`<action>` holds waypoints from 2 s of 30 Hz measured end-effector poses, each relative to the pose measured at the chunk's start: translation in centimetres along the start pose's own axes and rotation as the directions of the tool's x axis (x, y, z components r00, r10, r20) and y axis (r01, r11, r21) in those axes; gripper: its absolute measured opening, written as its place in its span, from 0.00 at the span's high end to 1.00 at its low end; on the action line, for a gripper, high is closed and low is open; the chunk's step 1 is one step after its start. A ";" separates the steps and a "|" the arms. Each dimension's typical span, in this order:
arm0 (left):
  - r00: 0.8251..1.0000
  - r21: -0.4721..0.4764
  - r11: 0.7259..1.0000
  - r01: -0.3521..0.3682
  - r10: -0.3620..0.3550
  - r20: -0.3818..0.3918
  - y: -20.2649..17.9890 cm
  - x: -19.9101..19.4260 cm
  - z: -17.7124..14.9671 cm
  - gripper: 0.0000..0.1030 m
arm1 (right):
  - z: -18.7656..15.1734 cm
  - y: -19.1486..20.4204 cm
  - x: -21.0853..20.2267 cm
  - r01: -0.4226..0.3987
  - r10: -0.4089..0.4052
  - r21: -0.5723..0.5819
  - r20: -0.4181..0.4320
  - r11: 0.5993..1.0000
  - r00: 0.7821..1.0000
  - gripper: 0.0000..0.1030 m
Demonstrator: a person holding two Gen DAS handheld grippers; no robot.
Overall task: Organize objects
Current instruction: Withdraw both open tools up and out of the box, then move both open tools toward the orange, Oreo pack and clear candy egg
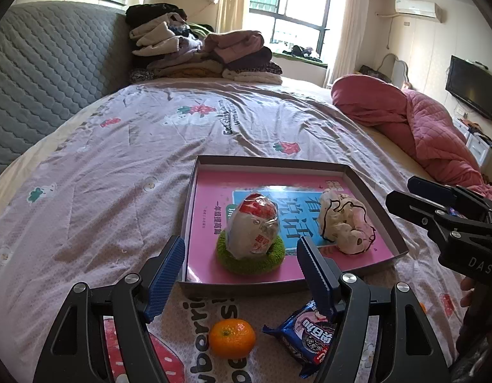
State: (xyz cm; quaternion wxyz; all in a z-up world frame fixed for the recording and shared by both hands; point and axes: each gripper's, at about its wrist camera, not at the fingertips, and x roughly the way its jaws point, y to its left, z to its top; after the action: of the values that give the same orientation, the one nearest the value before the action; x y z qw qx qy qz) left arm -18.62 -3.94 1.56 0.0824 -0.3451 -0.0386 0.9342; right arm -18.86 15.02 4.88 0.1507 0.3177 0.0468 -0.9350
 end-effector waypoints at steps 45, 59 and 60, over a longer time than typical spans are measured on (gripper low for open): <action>0.997 0.009 1.000 -0.014 0.014 0.079 -0.2 -4.9 0.4 0.28 | 1.1 0.9 -5.2 -0.006 0.006 -0.005 0.107 1.000 0.994 0.40; 0.996 0.024 0.999 -0.029 0.027 0.084 -1.0 -5.9 -0.7 0.28 | 0.2 1.4 -6.1 -0.018 0.016 0.016 0.103 1.000 0.995 0.36; 0.996 0.024 0.999 -0.031 0.029 0.084 -1.0 -5.9 -0.7 0.28 | 0.1 1.5 -6.2 -0.017 0.015 0.018 0.103 1.000 0.995 0.36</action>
State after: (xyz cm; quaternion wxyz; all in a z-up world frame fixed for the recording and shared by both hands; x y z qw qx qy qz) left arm -13.59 -4.03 4.93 0.0711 -0.3053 -0.0252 0.9493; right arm -13.80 15.10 8.70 0.1573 0.2711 0.0276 -0.9492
